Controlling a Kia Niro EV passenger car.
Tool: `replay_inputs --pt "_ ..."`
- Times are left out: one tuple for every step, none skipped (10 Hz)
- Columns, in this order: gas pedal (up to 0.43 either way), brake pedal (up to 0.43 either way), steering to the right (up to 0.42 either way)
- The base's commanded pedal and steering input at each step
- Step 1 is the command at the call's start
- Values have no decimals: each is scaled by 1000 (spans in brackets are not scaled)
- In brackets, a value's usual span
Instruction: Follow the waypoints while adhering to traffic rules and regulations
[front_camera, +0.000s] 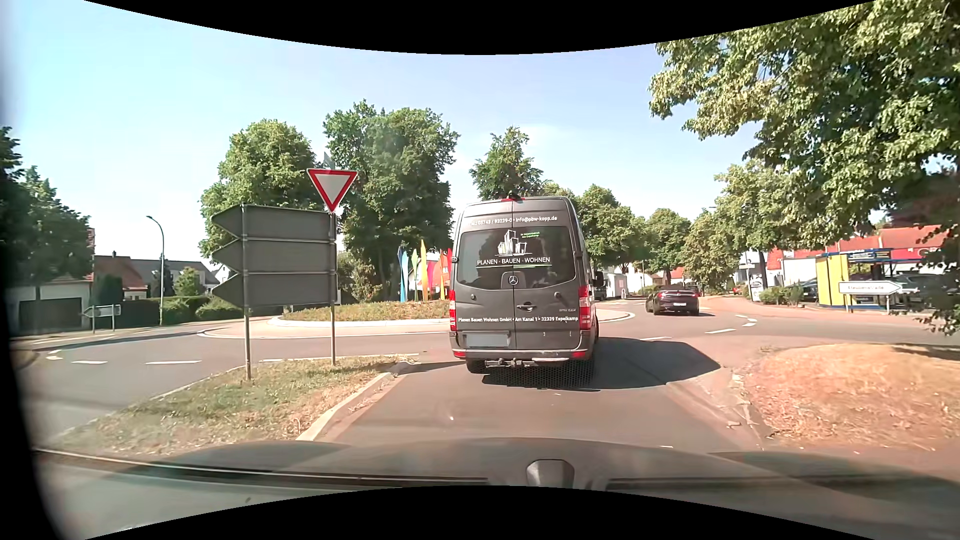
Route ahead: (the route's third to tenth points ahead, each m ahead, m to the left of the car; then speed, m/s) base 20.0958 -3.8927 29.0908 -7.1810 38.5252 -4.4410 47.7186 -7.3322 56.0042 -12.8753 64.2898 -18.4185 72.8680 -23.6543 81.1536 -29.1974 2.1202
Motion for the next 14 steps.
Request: replay_inputs --pt "339 6 8" --pt "339 6 8" --pt "339 6 8" --pt "339 6 8" --pt "331 6 8" --pt "331 6 8" --pt "331 6 8" --pt "331 6 8" --pt "331 6 8" --pt "331 6 8" --pt "331 6 8" --pt "311 6 9" --pt "260 6 18" --pt "240 6 36"
